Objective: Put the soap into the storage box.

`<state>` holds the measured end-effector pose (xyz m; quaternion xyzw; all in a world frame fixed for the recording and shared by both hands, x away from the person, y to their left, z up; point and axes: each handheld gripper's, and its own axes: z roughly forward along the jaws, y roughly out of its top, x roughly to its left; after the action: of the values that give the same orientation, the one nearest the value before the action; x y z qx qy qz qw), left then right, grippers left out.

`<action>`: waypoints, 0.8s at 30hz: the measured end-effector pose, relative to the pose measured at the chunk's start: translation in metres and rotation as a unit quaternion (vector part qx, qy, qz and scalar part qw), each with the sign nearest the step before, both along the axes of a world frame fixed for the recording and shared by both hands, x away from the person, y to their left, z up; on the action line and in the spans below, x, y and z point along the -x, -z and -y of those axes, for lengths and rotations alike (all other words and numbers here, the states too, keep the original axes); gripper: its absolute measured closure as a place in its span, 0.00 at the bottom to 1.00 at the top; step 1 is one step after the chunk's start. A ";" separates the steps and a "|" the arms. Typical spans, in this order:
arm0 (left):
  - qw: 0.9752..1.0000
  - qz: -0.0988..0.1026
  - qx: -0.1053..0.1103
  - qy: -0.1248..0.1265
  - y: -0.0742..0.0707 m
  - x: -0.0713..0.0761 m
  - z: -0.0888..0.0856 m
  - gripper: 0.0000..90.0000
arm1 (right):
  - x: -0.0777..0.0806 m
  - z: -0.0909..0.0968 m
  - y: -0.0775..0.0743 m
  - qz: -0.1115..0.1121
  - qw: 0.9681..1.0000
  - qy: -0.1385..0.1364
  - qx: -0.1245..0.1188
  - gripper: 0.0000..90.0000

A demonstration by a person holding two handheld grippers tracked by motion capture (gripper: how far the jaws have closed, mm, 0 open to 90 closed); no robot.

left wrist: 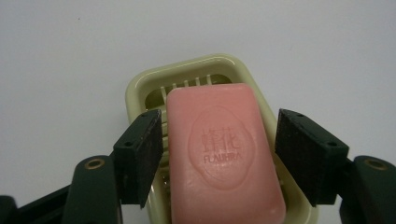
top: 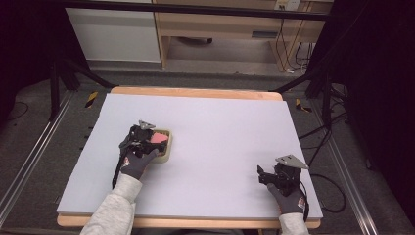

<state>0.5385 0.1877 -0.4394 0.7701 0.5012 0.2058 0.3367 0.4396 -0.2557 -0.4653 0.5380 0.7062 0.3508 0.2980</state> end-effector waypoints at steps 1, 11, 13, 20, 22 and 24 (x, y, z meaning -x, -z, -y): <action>1.000 -0.001 -0.003 0.005 -0.001 0.001 -0.001 0.35 | 0.000 0.000 0.000 0.000 1.000 0.001 0.001 0.09; 0.999 0.020 0.010 0.029 -0.012 0.016 -0.005 0.31 | -0.001 0.001 0.000 0.000 1.000 0.005 -0.004 0.09; 0.999 0.023 0.017 0.031 -0.013 0.020 -0.010 0.30 | -0.002 0.002 0.000 -0.002 1.000 0.008 -0.003 0.09; 0.999 0.025 0.036 0.028 -0.012 0.032 -0.026 0.30 | -0.008 0.003 0.002 -0.005 1.000 0.014 0.000 0.09; 0.999 0.033 0.035 0.025 -0.011 0.039 -0.035 0.31 | -0.010 0.003 0.002 -0.007 1.000 0.015 0.002 0.09; 0.999 0.036 0.035 0.019 -0.010 0.042 -0.040 0.30 | -0.010 0.004 0.002 -0.010 1.000 0.016 0.000 0.09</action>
<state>0.4963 0.2274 -0.4295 0.7593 0.4807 0.2096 0.3852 0.4497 -0.2596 -0.4676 0.5527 0.7002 0.3405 0.2972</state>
